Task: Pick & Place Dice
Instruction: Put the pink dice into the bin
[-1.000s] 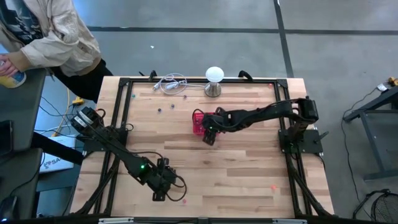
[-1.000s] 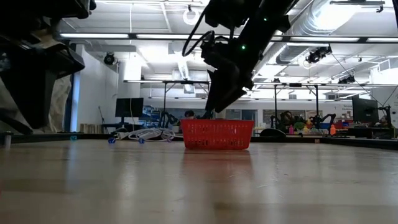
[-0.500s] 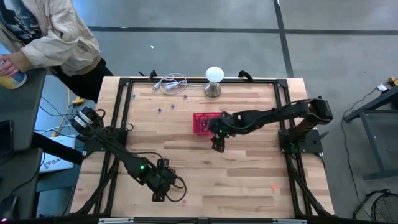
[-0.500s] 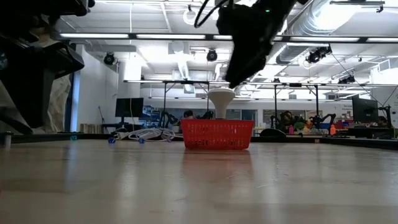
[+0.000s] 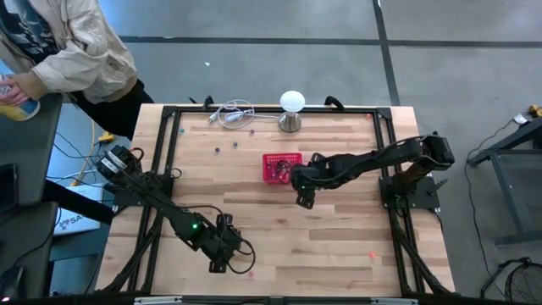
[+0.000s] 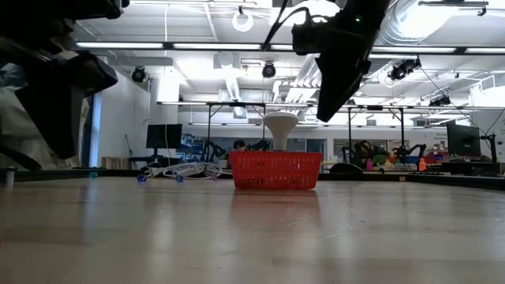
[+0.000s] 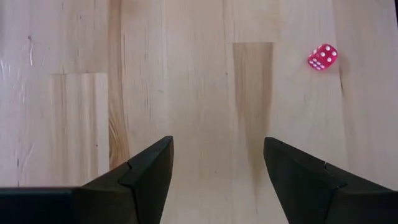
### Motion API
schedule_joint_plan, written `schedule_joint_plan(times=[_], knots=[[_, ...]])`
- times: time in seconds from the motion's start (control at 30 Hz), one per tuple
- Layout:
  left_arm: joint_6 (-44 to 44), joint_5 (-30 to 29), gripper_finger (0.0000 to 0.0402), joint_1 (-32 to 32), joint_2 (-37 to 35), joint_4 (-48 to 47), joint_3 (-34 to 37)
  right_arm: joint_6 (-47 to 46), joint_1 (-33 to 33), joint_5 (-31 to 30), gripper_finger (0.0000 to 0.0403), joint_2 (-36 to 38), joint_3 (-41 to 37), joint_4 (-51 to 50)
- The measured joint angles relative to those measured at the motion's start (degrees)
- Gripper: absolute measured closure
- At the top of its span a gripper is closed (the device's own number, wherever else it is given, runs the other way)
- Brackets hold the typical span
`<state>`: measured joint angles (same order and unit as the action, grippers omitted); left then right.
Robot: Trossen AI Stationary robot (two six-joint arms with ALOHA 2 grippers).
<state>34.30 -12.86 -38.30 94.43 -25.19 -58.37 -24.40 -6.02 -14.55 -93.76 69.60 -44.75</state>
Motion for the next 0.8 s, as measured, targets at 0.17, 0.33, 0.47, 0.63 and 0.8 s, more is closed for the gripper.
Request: schedule_joint_plan(times=[0.17,0.33,0.47,0.63,0.8], knots=[[0.0,0.0,0.0161,0.0,0.0,0.0,0.0,0.0,0.0,0.0,0.0163,0.0,0.0,-0.2],[0.1,0.0,0.0161,0.0,0.0,0.0,0.0,-1.3,0.0,-0.1,0.0163,0.0,0.0,-0.2],[0.3,0.0,0.0161,0.0,0.0,0.0,0.0,-1.3,0.0,0.0,0.0163,0.0,0.0,-0.2],[0.7,0.8,0.0161,0.0,0.0,0.0,0.0,-1.5,0.0,0.1,0.0163,0.0,0.0,-0.8],[0.7,1.4,0.0161,-0.6,0.0,1.1,0.0,-2.8,0.0,0.1,0.0163,0.0,0.0,-1.7]])
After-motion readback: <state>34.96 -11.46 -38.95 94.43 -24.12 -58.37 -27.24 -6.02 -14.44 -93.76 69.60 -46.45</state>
